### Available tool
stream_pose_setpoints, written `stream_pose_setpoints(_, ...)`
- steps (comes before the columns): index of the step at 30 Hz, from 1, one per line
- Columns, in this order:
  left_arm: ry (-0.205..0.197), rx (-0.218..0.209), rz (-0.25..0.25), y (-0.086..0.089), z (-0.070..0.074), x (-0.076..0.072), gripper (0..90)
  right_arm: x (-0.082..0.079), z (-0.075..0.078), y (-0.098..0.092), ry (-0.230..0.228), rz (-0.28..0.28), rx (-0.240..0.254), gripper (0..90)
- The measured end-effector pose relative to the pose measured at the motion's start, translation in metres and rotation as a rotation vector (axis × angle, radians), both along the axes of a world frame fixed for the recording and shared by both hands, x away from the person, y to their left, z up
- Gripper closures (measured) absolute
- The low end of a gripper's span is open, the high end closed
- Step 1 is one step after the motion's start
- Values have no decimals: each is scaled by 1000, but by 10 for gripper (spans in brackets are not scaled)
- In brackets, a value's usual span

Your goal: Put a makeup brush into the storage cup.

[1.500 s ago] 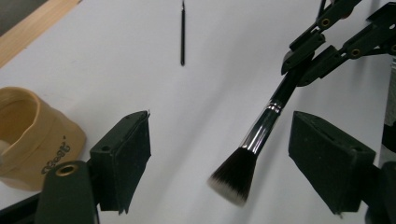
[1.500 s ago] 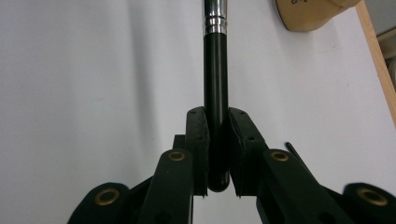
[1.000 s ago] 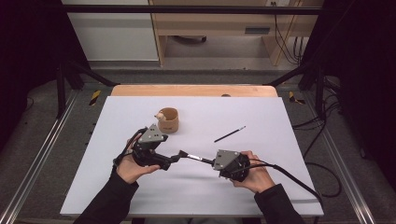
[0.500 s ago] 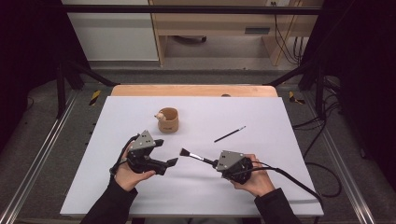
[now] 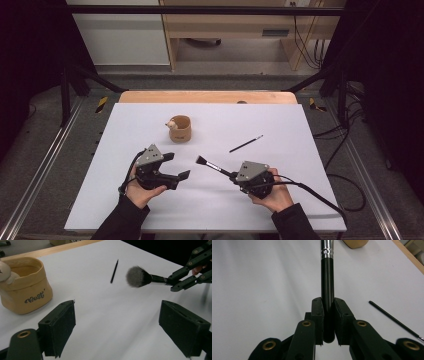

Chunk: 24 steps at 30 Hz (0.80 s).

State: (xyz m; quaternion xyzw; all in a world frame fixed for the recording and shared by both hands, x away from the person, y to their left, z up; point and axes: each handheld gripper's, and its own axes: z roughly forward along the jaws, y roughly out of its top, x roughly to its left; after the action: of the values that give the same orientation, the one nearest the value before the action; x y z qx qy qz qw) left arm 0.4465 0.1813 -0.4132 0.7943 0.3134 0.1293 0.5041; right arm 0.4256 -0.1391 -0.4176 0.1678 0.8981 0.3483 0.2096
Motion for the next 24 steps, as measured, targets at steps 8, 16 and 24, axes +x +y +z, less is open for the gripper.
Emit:
stream_pose_setpoints(8,21,-53,29,0,-9,-1,130,0,-1,-3,18,-26,45,795)
stream_pose_setpoints(16,16,-85,34,-2,-10,-4,130,0,-2,-1,25,-31,61,795)
stream_pose_setpoints(24,15,-119,19,-11,-9,-7,133,0,-1,0,37,-46,119,795)
